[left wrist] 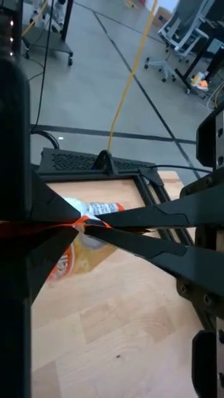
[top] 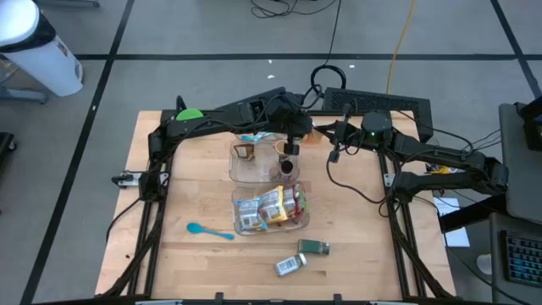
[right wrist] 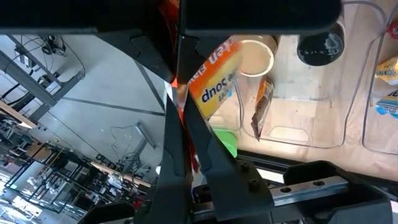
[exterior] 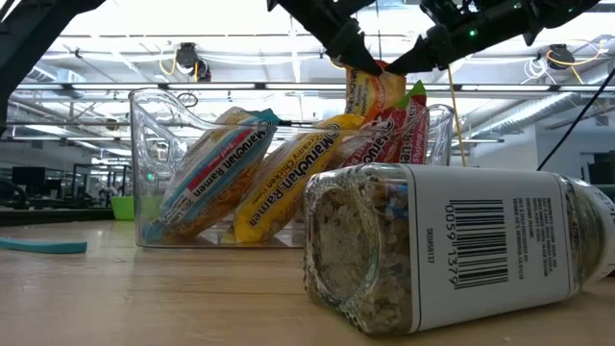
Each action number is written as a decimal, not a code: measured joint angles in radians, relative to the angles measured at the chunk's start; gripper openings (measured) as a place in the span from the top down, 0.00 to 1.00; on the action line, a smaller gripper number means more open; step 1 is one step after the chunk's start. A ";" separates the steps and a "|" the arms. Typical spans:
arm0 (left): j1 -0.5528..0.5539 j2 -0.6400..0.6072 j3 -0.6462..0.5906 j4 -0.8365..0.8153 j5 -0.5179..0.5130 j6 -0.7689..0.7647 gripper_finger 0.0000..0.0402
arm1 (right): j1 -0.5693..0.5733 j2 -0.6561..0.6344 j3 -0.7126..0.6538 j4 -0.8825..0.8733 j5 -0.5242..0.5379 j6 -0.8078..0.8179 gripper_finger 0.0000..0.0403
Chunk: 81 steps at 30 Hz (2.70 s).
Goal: Pick & Place Food Item
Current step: Put the orange noodle pack into the bottom transparent bin
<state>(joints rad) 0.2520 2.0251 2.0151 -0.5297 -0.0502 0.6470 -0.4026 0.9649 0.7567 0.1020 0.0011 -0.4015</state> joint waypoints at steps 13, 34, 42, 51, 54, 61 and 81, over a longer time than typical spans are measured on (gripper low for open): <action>0.001 0.000 0.000 -0.027 -0.006 0.013 0.99 | 0.001 -0.007 0.000 0.015 0.055 0.037 0.90; -0.084 -0.129 0.000 -0.381 -0.325 -0.559 1.00 | 0.000 -0.166 -0.289 0.346 0.072 0.191 0.53; -0.253 -0.183 0.001 -0.567 -0.529 -0.928 1.00 | 0.046 -0.244 -0.450 0.560 -0.046 0.363 0.54; -0.515 -0.192 0.001 -0.716 -0.711 -1.433 1.00 | 0.131 -0.271 -0.625 0.811 -0.189 0.552 0.54; -0.594 -0.188 0.001 -0.756 -0.762 -1.597 1.00 | 0.167 -0.271 -0.670 0.859 -0.190 0.628 0.55; -0.728 -0.157 -0.025 -0.805 -0.816 -1.929 1.00 | 0.295 -0.269 -0.713 0.887 -0.189 0.715 0.56; -0.798 -0.078 -0.027 -1.041 -0.784 -2.262 1.00 | 0.603 -0.270 -0.675 0.663 0.188 0.432 0.57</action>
<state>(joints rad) -0.5461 1.9469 1.9881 -1.5711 -0.8345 -1.6152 0.2003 0.6946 0.0812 0.7652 0.1889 0.0309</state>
